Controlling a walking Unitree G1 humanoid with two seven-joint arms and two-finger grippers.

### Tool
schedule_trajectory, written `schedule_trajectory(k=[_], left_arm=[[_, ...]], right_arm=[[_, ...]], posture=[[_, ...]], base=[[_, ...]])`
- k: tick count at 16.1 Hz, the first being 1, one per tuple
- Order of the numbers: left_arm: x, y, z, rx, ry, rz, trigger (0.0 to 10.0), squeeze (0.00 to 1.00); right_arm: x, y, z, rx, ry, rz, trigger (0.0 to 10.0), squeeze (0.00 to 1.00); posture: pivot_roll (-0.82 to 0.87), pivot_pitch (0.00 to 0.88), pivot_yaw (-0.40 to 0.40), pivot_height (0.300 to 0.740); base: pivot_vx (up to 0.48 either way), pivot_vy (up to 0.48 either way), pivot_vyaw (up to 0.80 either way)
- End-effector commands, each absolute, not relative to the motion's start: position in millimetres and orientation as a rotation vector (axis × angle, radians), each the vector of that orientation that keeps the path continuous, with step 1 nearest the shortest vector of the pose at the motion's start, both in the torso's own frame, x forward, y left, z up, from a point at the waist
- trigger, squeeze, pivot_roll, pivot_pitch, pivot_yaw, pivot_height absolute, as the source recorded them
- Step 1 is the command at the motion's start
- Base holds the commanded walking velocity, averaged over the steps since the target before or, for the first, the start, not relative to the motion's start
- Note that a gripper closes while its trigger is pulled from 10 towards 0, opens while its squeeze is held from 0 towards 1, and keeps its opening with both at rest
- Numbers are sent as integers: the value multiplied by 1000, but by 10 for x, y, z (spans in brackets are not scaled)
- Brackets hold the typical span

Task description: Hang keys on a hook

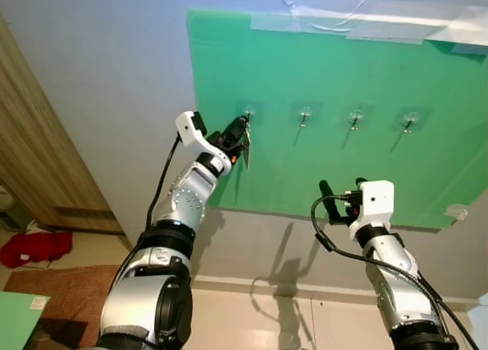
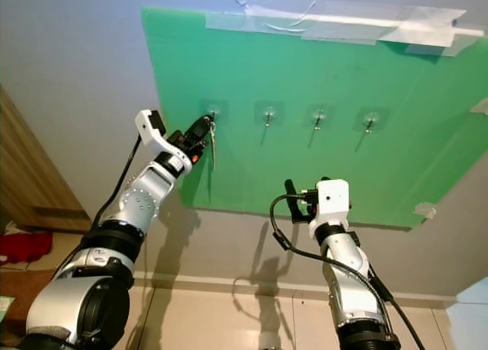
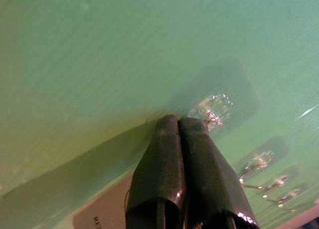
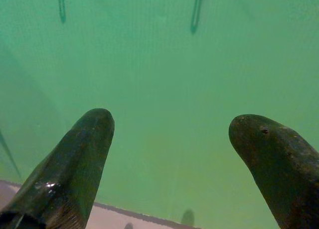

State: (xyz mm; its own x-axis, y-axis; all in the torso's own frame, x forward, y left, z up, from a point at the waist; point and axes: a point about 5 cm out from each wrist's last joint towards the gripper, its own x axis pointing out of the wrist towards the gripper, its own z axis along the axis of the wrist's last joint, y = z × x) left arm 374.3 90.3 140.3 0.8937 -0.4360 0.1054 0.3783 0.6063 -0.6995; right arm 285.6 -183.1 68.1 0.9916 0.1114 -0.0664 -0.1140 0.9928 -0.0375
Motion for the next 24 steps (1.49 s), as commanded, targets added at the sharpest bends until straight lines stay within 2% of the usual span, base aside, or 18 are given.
schedule_trajectory(k=[1,2,5,10,12,13,14,15,16,17,19,20,21,22,24], left_arm=[[3665,968,1081,-718,224,-370,10000,1000],[3638,951,1027,-651,242,-368,10000,1000],[3617,1000,960,-269,228,-298,10000,1000],[3627,1032,1002,-83,171,-271,10000,1000],[3561,1047,1043,96,94,-305,10000,1000],[3524,1064,1050,118,75,-317,10000,1000],[3395,1064,1083,177,17,-374,10000,878],[3305,1052,1139,161,-27,-391,10000,318],[3259,1043,1165,155,-48,-401,10000,0],[3174,1046,1236,131,-104,-400,10000,0],[2911,1234,1312,104,-197,-301,10000,0],[2838,1310,1233,115,-175,-283,10000,0],[2782,1328,1177,130,-165,-264,10000,0],[2582,1201,1021,203,-129,-325,10000,0],[2641,1367,1021,105,-62,-243,10000,0]], right_arm=[[2847,-1874,708,-41,59,102,10000,0],[2849,-1875,706,-42,59,104,10000,0],[2871,-1870,714,-45,59,111,10000,0],[2880,-1851,707,-44,60,119,10000,0],[2883,-1856,706,-39,60,117,10000,0],[2885,-1857,705,-36,60,116,10000,0],[2889,-1857,702,-26,63,116,10000,0],[2894,-1855,698,-24,65,116,10000,0],[2896,-1855,695,-23,66,117,10000,0],[2898,-1850,694,-19,65,117,10000,0],[2904,-1838,705,11,54,103,10000,0],[2900,-1833,702,43,55,93,10000,0],[2870,-1749,724,89,51,161,10000,0],[2794,-1591,796,139,31,243,10000,0],[2790,-1637,775,154,50,196,10000,0]], posture=[[-86,0,18,740],[-85,0,16,740],[-79,0,11,740],[-73,0,10,740],[-71,0,12,740],[-69,0,14,740],[-60,0,16,740],[-51,0,14,740],[-41,0,11,740],[-34,0,9,740],[-14,0,10,740],[-9,0,10,740],[5,0,6,740],[13,0,4,740],[17,0,8,740]], base=[[0,0,0],[0,0,0],[0,0,0],[0,0,0],[0,0,0],[0,0,0],[0,0,0],[0,0,0],[0,0,0],[0,0,0],[0,0,0],[0,0,0],[0,0,0],[0,0,0],[0,0,0]])
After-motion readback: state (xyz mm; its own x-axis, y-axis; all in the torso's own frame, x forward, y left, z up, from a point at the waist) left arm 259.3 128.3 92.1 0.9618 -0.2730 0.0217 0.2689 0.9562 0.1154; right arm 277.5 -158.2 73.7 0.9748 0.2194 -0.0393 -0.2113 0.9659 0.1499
